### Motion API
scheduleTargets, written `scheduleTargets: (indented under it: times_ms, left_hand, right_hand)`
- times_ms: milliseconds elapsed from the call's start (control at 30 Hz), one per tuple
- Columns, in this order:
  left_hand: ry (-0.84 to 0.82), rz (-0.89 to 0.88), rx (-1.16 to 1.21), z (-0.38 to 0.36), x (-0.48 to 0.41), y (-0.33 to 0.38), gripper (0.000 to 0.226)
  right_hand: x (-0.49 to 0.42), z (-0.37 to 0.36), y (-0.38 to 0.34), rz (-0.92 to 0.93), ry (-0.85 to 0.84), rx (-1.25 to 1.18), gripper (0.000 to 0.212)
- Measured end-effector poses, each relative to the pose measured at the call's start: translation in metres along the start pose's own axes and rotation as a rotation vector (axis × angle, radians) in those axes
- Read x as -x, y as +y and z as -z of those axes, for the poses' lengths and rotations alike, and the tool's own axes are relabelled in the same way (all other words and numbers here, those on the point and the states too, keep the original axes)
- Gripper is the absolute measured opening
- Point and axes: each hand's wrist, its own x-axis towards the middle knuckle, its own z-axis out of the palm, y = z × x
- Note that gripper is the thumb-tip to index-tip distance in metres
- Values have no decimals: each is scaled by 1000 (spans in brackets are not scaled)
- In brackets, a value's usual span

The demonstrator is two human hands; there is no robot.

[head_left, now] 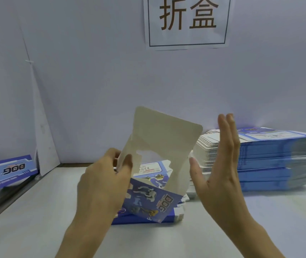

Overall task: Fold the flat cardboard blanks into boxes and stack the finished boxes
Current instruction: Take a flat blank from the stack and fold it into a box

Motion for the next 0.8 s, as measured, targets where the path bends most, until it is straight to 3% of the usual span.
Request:
scheduleTargets:
  times_ms: [100, 200, 267, 333, 433, 567, 667, 733, 800]
  left_hand:
    - [74, -27, -16, -1, -7, -9, 16]
    - [115, -82, -36, -4, -5, -7, 20]
    - [89, -99, -31, -3, -3, -3, 33]
    - [85, -107, 48, 0, -3, -2, 41]
    - [117, -135, 227, 2, -2, -3, 32]
    - [-20, 17, 415, -15, -4, -8, 11]
    - [-84, 50, 411, -26, 1, -9, 15]
    - [-6, -50, 373, -23, 3, -8, 22]
    - [-7, -42, 512, -15, 0, -7, 28]
  right_hand:
    - [-5, 10, -10, -321, -124, -52, 53]
    - [-3, 12, -9, -598, -337, -191, 58]
    - [-2, 8, -10, -617, -391, -159, 42]
    - [-3, 4, -10, -649, -351, -181, 40]
    - [-10, 8, -5, -816, -278, -430, 54]
    - [-13, 18, 9, -770, -261, -365, 18]
    - [-11, 18, 16, -766, -358, -255, 19]
    - [-12, 20, 17, -818, -400, -339, 20]
    - [-16, 24, 17, -850, -389, -465, 21]
